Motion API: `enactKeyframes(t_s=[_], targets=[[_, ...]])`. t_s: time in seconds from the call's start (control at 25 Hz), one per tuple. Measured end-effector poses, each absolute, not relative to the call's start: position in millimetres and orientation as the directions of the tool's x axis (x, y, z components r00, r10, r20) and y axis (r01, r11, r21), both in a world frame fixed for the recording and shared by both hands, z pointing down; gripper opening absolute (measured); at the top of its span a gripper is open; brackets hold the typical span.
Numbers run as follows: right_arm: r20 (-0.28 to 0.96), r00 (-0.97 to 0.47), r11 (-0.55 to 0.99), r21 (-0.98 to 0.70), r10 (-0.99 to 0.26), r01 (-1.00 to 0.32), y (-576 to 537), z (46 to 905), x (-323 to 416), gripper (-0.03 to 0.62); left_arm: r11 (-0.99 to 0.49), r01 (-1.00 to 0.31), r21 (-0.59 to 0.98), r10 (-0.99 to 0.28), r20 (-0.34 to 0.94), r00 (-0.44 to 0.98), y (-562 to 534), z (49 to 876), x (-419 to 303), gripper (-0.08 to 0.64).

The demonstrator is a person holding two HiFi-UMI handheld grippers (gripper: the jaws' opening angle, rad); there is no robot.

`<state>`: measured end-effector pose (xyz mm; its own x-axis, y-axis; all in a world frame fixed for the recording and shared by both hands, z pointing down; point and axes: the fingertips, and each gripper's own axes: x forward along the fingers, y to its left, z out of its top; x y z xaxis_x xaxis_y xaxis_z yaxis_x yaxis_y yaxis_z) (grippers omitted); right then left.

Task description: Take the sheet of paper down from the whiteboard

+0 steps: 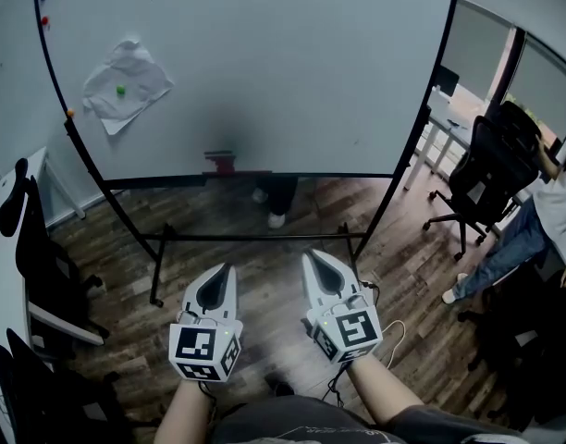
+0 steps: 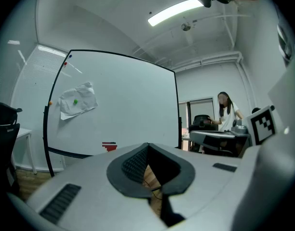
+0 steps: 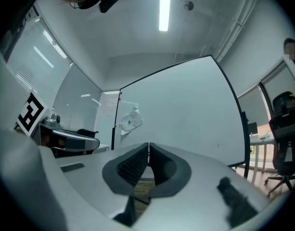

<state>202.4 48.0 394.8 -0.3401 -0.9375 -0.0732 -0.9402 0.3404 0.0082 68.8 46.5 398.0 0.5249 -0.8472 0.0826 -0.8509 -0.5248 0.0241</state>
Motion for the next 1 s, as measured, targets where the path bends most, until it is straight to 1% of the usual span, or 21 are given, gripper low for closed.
enactKeyframes(t_s=[0.24, 0.36, 0.48, 0.6, 0.8, 1.0], targets=[[-0.070, -0.384, 0.384, 0.013, -0.921, -0.923, 32, 397, 197, 0.025, -0.476, -0.879, 0.019, -0.875, 0.092, 0.476, 34, 401, 58, 0.012], [-0.007, -0.417, 0.416, 0.058, -0.909, -0.907, 19, 405, 182, 0.025, -0.452, -0.892, 0.024, -0.885, 0.115, 0.452, 24, 405, 45, 0.012], [0.068, -0.425, 0.429, 0.068, -0.903, -0.901, 4, 415, 168, 0.025, -0.445, -0.895, 0.027, -0.890, 0.101, 0.445, 13, 401, 31, 0.012], [0.060, -0.425, 0.427, 0.045, -0.903, -0.903, -12, 414, 158, 0.025, -0.428, -0.903, 0.031, -0.898, 0.097, 0.429, -5, 399, 16, 0.014], [0.057, -0.421, 0.425, 0.077, -0.905, -0.902, -51, 414, 135, 0.025, -0.412, -0.911, 0.026, -0.903, 0.127, 0.411, -49, 408, -16, 0.014], [0.048, -0.405, 0.408, 0.091, -0.913, -0.909, -97, 405, 110, 0.025, -0.405, -0.913, 0.043, -0.905, 0.122, 0.407, -98, 405, -51, 0.012]])
